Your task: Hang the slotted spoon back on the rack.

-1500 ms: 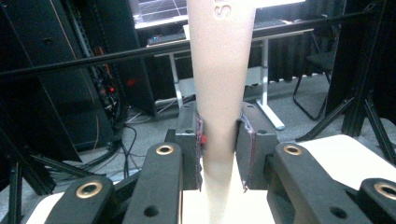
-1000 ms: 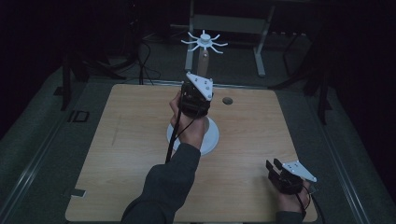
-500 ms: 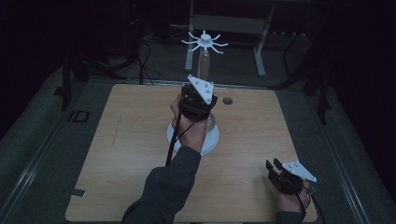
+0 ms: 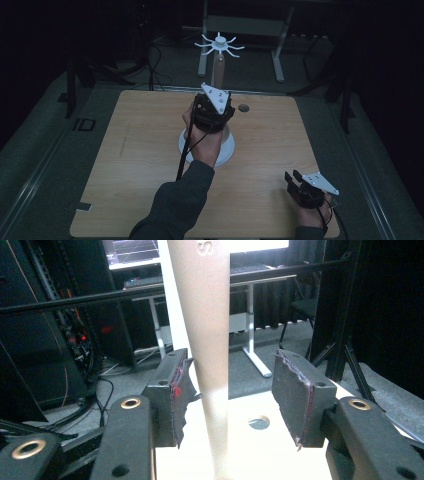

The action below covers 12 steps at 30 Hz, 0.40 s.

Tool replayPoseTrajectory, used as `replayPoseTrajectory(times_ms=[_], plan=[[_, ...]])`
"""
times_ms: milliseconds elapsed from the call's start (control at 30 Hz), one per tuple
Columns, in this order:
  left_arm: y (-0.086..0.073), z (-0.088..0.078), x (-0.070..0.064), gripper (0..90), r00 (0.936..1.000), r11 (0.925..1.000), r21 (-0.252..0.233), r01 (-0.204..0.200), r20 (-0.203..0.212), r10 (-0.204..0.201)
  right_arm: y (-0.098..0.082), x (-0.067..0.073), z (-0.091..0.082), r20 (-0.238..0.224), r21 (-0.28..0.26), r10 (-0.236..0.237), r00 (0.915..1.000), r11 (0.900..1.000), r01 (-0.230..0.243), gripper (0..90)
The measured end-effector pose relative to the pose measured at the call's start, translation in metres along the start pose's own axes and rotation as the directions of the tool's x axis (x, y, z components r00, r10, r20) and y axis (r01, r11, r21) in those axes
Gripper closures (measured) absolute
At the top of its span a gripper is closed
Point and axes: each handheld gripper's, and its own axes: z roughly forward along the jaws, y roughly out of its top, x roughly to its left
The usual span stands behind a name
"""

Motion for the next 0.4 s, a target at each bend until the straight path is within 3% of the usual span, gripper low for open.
replayPoseTrajectory(times_ms=[400], plan=[[-0.011, -0.008, 0.003, 48.1, 0.999, 0.9998, 0.016, 0.011, 0.044, -0.012, -0.001, -0.001, 0.001, 0.0, 0.009, 0.0, 1.0, 1.0, 0.0, 62.8]])
